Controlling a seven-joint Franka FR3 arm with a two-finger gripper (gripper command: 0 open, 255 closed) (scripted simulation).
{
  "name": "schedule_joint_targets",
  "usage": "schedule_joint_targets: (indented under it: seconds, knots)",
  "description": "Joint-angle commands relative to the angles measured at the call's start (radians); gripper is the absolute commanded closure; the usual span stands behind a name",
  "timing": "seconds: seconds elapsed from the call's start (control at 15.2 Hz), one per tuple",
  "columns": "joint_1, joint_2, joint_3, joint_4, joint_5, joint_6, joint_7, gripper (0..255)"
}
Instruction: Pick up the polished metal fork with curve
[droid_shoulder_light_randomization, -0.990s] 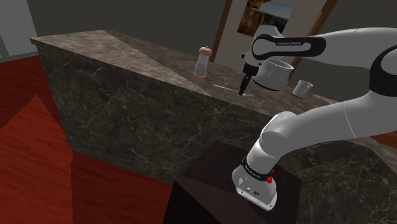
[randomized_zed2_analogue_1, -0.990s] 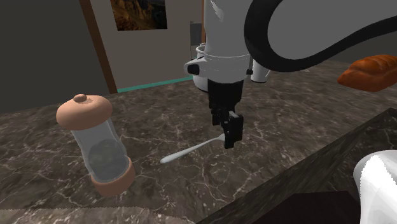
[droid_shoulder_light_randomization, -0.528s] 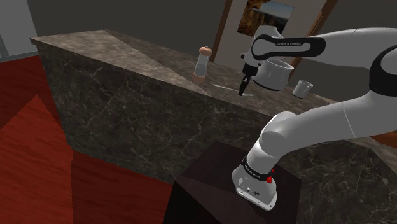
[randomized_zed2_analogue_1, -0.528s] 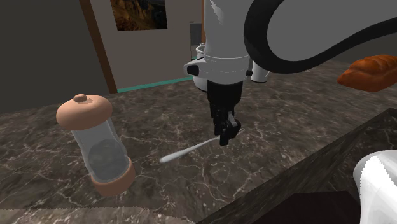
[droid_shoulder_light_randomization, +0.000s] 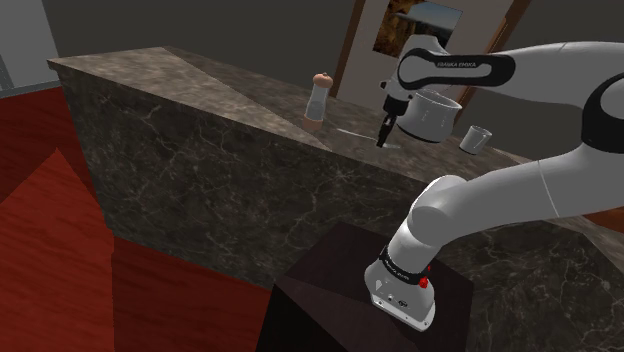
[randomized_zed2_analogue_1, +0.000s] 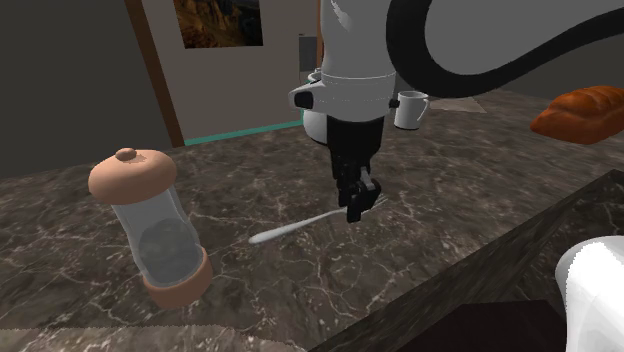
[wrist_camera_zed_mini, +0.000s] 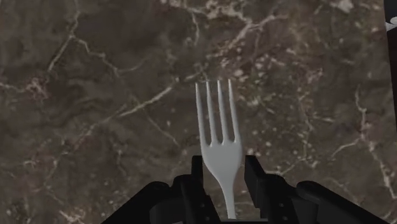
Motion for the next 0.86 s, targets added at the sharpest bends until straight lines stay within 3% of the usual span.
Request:
schedule_joint_targets:
  seconds: [0.0,0.79]
  knots:
    - [0.002,-0.003,0.008,0.024,0.007,-0.028,-0.003,255]
    - [0.013,-0.008,0.050,0.152,0.041,-0.161,-0.016,255]
